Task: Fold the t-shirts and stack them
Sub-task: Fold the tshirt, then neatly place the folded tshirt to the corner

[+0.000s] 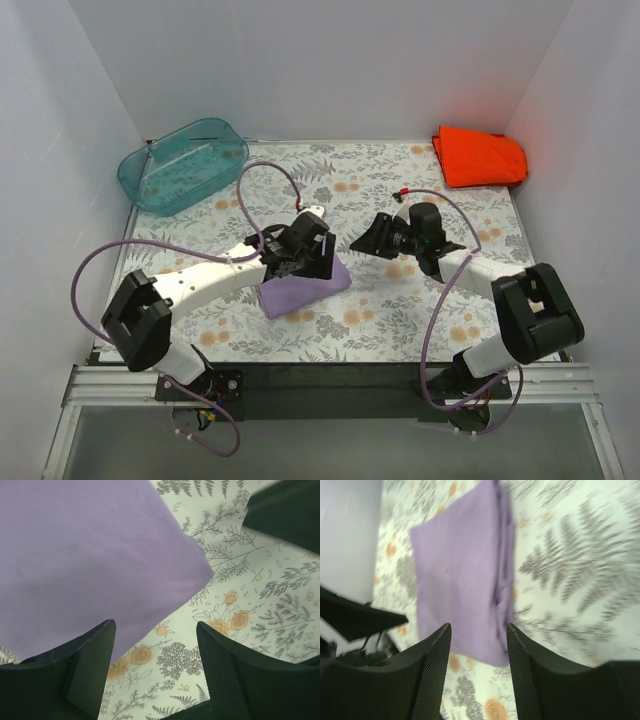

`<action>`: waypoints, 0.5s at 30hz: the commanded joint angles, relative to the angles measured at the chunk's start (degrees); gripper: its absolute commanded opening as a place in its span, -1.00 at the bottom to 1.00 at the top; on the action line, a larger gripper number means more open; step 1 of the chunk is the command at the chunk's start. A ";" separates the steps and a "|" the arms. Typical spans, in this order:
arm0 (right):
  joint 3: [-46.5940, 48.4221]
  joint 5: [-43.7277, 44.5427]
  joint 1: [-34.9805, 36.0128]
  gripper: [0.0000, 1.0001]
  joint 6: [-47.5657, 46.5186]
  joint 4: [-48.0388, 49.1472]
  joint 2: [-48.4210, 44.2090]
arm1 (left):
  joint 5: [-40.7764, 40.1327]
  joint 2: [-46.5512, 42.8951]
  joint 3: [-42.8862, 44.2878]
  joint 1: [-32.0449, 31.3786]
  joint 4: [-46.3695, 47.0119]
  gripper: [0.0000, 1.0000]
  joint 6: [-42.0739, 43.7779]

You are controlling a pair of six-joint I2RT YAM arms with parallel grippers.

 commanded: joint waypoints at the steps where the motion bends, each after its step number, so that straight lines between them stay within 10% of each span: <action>1: 5.62 16.31 -2.78 0.11 -16.39 -26.29 -7.64 | -11.34 4.28 5.09 -4.91 -1.87 0.29 8.05; 8: 9.32 34.53 -11.37 0.97 -23.71 -46.46 -21.69 | -18.20 16.93 13.96 -12.11 -3.37 0.15 12.10; 15: 4.05 35.35 -15.61 0.97 -22.83 -48.75 -31.38 | -24.53 25.37 20.82 -17.48 -4.51 -0.04 16.76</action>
